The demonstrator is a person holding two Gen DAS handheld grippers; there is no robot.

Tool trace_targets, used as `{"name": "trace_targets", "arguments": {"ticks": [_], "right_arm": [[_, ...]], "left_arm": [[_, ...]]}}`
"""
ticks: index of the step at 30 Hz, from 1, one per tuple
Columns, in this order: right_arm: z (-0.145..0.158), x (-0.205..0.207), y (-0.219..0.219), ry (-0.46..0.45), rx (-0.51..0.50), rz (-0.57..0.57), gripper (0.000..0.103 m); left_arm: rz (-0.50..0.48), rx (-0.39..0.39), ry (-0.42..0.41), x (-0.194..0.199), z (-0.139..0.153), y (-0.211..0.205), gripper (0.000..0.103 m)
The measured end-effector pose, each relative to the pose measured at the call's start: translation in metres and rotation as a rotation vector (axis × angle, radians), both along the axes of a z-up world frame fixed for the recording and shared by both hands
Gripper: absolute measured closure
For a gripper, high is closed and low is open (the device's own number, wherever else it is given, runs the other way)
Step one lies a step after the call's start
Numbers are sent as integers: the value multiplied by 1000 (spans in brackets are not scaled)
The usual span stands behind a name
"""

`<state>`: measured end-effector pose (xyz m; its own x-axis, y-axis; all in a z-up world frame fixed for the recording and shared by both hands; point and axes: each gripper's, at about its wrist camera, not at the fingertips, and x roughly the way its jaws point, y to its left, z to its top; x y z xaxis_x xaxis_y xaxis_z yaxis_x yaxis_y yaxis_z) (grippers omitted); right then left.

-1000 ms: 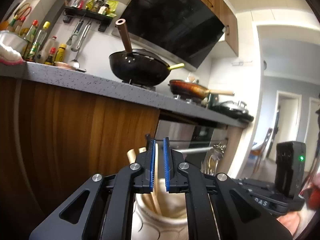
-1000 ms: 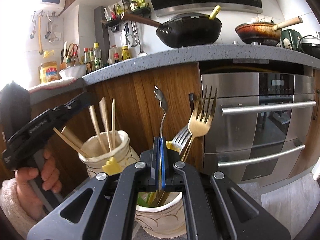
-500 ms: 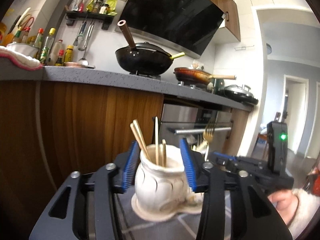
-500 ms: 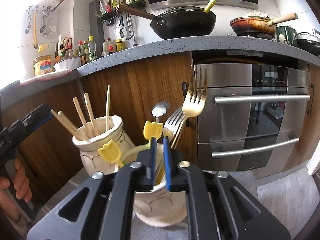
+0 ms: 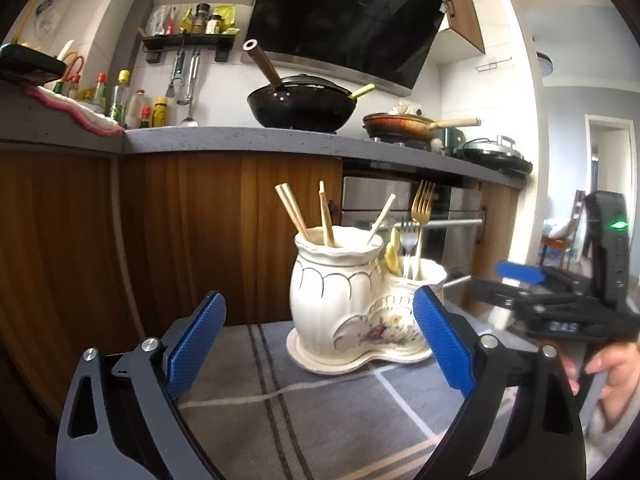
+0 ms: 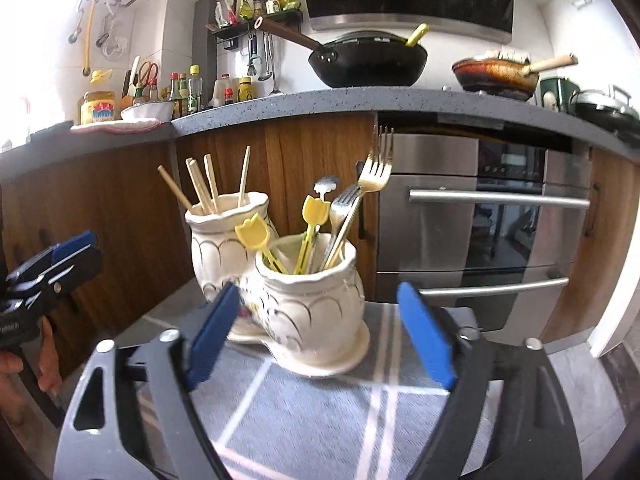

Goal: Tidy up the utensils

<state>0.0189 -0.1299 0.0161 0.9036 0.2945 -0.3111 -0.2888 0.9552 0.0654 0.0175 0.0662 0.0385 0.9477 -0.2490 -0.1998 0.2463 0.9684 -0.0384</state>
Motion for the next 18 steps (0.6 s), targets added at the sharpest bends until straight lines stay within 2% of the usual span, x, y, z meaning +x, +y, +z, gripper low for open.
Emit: {"name": "trace_targets", "arguments": {"ticks": [4, 18], "right_arm": [[-2, -15, -7, -36, 28, -7, 5], [-14, -26, 1, -117, -31, -33, 6]], "left_arm": [[33, -6, -13, -4, -4, 3, 5], [55, 31, -28, -5, -15, 3, 5]]}}
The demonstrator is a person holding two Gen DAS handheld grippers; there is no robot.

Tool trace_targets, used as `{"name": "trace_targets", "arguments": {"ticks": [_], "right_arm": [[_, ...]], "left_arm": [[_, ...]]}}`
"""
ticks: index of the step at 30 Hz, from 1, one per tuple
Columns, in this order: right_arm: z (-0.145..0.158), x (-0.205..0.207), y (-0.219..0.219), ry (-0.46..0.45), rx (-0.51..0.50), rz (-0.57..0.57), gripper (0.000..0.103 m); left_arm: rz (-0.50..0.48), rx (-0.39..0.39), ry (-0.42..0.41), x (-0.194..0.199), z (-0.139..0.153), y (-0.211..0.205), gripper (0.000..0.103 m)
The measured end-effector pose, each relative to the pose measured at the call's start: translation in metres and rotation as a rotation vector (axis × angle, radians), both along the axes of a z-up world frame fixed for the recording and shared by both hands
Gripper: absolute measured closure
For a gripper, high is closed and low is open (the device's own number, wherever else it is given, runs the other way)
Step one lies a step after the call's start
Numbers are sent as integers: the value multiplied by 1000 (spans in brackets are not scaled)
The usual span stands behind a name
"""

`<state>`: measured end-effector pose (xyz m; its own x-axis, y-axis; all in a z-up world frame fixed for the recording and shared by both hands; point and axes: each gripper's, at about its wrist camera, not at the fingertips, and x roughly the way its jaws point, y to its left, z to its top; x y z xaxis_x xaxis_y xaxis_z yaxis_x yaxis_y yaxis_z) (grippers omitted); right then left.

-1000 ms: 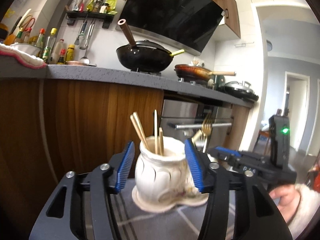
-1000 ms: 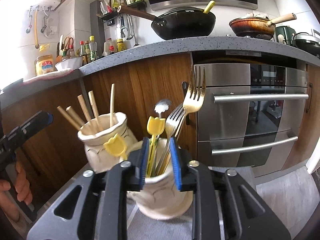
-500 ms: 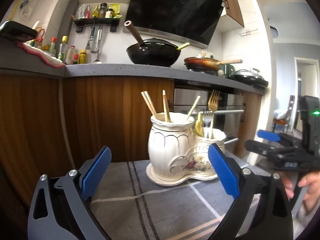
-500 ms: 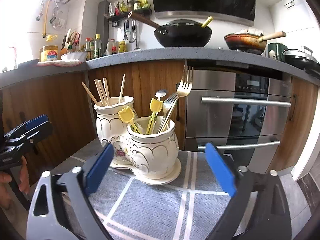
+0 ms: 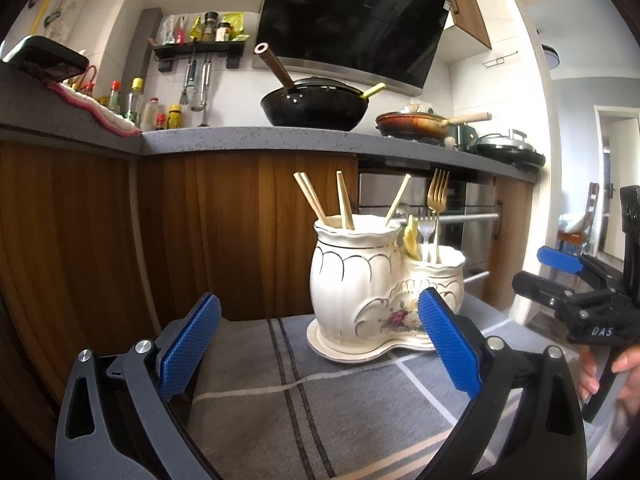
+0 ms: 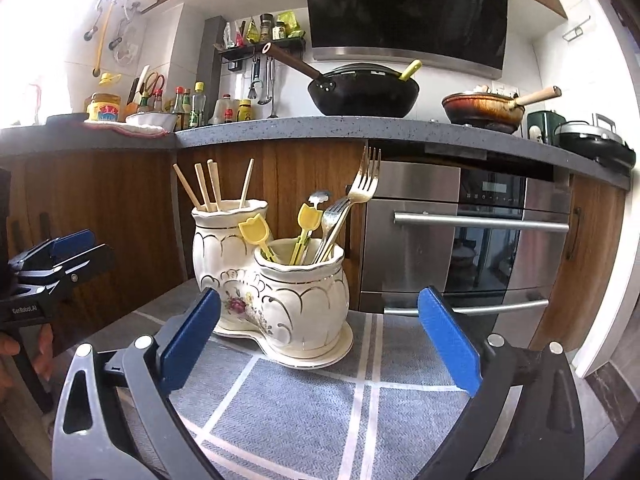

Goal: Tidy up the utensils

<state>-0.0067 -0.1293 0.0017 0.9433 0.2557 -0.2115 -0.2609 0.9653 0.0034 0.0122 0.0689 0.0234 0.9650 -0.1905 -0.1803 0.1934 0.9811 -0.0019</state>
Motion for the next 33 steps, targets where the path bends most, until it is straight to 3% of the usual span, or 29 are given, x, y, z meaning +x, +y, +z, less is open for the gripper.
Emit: {"name": "trace_targets", "arguments": {"ticks": [33], "right_arm": [[-2, 5, -3, 23, 9, -17, 6]], "left_arm": [[-3, 36, -11, -3, 0, -8, 5]]}}
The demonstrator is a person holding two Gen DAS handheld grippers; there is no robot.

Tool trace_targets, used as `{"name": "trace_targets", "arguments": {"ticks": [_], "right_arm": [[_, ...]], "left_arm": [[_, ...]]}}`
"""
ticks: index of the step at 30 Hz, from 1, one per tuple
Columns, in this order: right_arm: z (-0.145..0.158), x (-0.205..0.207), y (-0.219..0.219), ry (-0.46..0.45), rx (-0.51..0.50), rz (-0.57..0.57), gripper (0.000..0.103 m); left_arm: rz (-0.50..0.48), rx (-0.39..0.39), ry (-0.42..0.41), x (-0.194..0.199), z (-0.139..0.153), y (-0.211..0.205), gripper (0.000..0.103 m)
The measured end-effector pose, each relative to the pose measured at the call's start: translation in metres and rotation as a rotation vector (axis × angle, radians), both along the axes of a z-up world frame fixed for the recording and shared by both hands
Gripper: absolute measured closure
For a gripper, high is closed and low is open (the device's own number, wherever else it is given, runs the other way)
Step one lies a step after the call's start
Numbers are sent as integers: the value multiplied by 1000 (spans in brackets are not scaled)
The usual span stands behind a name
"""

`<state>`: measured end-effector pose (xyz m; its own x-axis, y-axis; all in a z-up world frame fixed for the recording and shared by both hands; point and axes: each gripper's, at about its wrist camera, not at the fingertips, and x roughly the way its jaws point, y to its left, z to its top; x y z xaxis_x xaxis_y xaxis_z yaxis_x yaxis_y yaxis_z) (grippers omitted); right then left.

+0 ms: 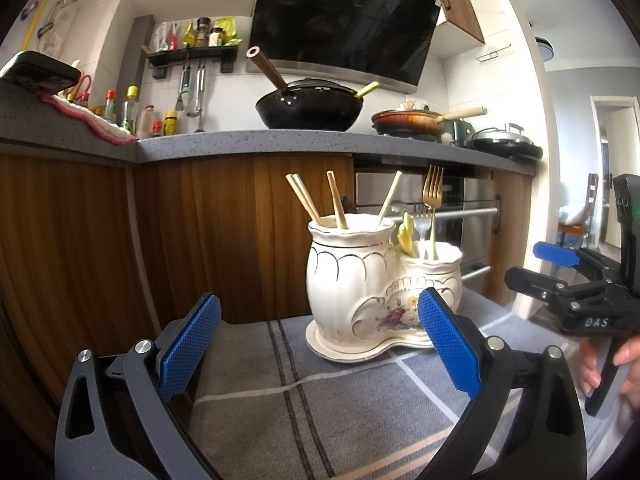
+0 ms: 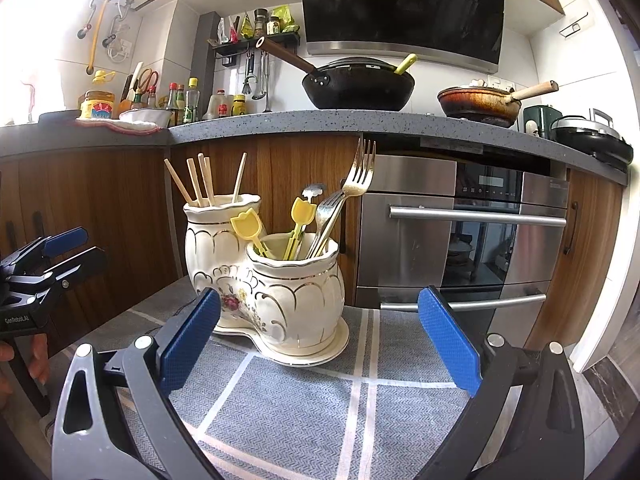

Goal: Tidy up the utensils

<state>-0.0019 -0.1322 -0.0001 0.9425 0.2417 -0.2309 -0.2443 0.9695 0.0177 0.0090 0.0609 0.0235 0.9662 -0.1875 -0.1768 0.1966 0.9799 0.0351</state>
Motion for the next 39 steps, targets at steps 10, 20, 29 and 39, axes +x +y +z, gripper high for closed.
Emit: {"name": "trace_targets", "arguments": {"ticks": [10, 20, 29, 39], "right_arm": [[0, 0, 0, -1, 0, -1, 6], [0, 0, 0, 0, -1, -1, 6], [0, 0, 0, 2, -1, -1, 6], [-2, 2, -1, 7, 0, -3, 6]], "left_arm": [[-8, 7, 1, -2, 2, -1, 5], [7, 5, 6, -1, 0, -1, 5], [11, 5, 6, -1, 0, -1, 5], [18, 5, 17, 4, -3, -2, 5]]}}
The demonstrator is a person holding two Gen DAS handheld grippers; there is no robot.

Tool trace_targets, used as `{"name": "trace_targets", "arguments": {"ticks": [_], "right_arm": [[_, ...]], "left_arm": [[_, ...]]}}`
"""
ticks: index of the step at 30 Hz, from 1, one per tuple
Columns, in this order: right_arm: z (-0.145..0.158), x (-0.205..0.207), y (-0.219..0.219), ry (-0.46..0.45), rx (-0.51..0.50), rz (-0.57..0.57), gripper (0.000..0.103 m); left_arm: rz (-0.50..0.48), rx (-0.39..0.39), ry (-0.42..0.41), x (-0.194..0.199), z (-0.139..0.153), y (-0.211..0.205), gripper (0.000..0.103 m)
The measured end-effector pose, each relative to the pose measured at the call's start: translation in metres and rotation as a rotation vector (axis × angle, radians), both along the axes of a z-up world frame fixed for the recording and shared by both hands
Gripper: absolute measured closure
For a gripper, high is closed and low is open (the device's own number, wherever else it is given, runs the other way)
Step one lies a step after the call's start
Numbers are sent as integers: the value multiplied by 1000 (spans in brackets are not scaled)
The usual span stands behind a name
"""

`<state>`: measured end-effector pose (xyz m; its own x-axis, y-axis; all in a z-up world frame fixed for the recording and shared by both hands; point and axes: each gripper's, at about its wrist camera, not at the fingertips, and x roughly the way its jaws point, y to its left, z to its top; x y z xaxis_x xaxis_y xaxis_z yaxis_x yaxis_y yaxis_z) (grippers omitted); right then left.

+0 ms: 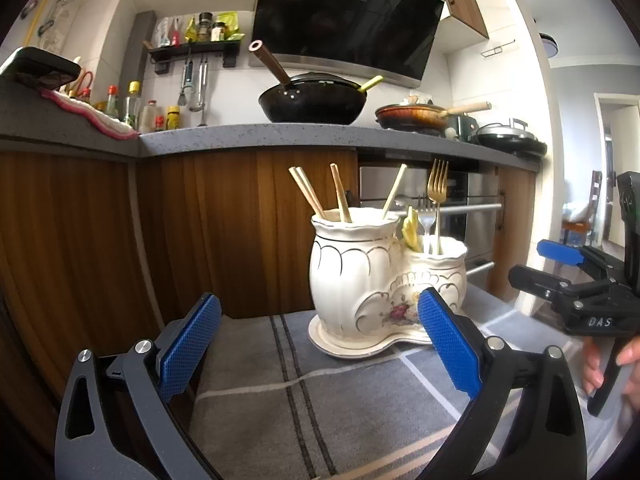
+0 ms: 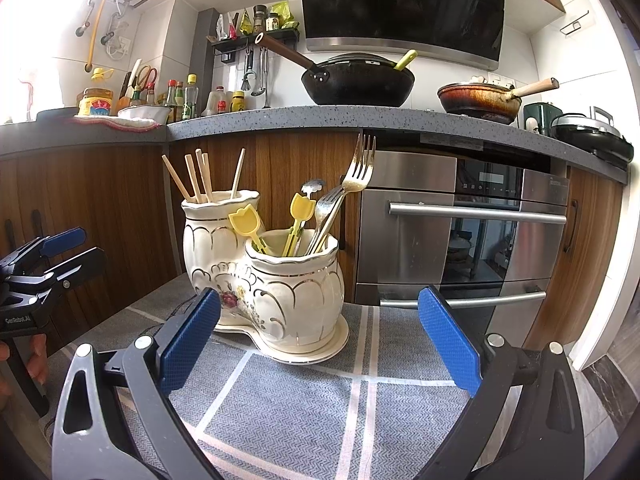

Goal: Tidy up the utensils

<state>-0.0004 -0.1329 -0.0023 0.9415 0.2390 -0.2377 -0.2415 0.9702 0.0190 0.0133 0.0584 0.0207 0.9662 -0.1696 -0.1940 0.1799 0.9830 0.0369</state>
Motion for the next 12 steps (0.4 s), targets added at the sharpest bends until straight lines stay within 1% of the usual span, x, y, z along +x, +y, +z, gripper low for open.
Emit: {"name": "trace_targets", "arguments": {"ticks": [5, 12], "right_arm": [[0, 0, 0, 1, 0, 1, 6], [0, 0, -1, 3, 0, 1, 6]], "left_arm": [[-3, 3, -10, -4, 0, -2, 5], [15, -1, 41, 5, -2, 0, 5]]}}
